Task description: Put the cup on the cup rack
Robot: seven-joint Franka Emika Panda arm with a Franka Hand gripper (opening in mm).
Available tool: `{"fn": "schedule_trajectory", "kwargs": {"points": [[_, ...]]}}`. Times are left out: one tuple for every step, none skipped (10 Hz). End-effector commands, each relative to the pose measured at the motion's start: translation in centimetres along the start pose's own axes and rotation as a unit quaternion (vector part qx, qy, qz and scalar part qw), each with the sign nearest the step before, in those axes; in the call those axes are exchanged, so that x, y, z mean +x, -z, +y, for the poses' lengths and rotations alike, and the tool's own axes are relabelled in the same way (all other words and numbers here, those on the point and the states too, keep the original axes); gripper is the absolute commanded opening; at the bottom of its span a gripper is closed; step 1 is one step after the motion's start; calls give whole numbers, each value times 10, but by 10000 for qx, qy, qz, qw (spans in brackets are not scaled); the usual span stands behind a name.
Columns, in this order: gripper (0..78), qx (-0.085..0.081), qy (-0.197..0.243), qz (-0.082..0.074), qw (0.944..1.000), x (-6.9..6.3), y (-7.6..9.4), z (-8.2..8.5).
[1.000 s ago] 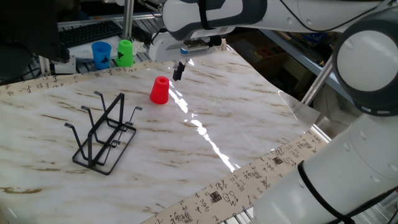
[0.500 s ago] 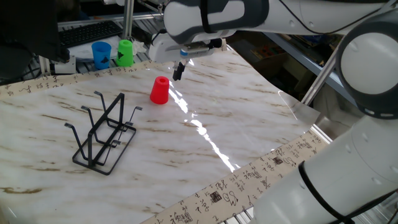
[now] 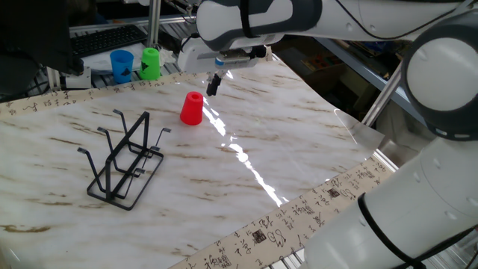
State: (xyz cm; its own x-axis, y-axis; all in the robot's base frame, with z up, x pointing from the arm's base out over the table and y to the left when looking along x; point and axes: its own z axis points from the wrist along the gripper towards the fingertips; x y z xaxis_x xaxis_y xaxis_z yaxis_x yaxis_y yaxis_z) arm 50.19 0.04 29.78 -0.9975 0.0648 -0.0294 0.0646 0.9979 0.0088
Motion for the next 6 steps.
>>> {"fn": "schedule_trajectory", "kwargs": {"points": [[0,35,-24,-15,10000,-26,3,2],[0,52,-16,-16,10000,-34,3,1],[0,65,-18,-17,10000,-42,3,1],[0,65,-6,-18,10000,-51,3,-1],[0,65,11,-17,10000,-58,2,-3],[0,62,11,-22,10000,-64,1,-4]]}}
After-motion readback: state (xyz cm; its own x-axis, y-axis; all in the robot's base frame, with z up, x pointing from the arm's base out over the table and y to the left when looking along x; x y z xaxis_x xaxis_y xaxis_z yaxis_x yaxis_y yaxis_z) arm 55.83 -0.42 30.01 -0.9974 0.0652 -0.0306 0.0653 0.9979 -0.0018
